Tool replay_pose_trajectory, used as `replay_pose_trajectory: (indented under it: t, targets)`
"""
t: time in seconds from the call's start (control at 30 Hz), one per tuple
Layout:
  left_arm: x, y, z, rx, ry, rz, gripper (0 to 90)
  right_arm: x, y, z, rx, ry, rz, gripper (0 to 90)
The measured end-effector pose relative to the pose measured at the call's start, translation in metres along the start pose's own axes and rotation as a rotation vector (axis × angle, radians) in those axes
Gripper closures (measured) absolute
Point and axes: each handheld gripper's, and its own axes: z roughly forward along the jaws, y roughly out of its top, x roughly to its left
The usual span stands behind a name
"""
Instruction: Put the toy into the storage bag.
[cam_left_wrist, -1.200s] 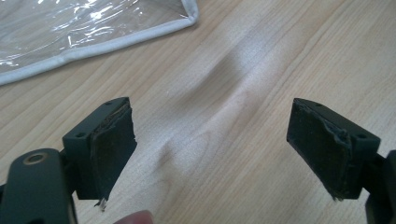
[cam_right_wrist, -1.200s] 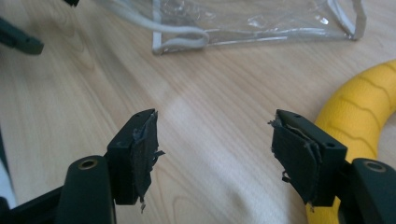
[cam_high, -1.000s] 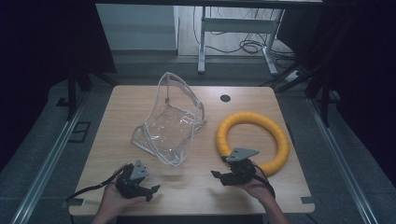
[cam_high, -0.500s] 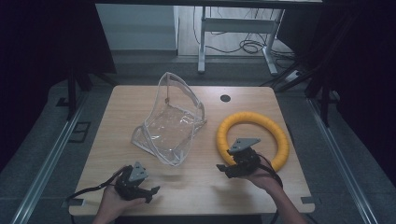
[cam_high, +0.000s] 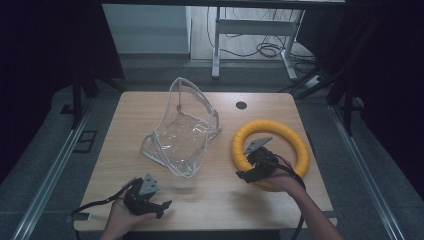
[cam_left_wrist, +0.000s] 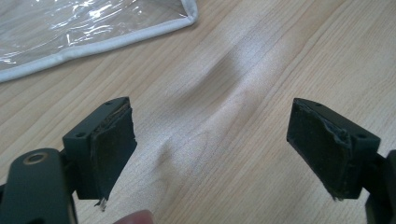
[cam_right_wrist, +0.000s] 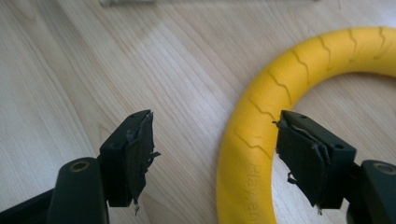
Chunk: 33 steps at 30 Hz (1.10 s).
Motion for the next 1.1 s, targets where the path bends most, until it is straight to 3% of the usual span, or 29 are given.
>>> replay_pose_trajectory:
  t: [0.5,0.9,1.1]
  targets:
    - [-0.001,0.000,0.002,0.006,0.001,0.003,15.2,-0.018,-0.009,0.020,0.201,-0.007,-0.009,28.6]
    - [-0.001,0.000,0.003,0.011,-0.001,0.004,15.2,-0.023,-0.028,0.028,0.315,0.009,-0.028,30.3]
    - [0.000,0.000,0.002,0.009,0.003,0.002,15.2,-0.026,-0.035,0.032,0.336,0.036,-0.036,32.9]
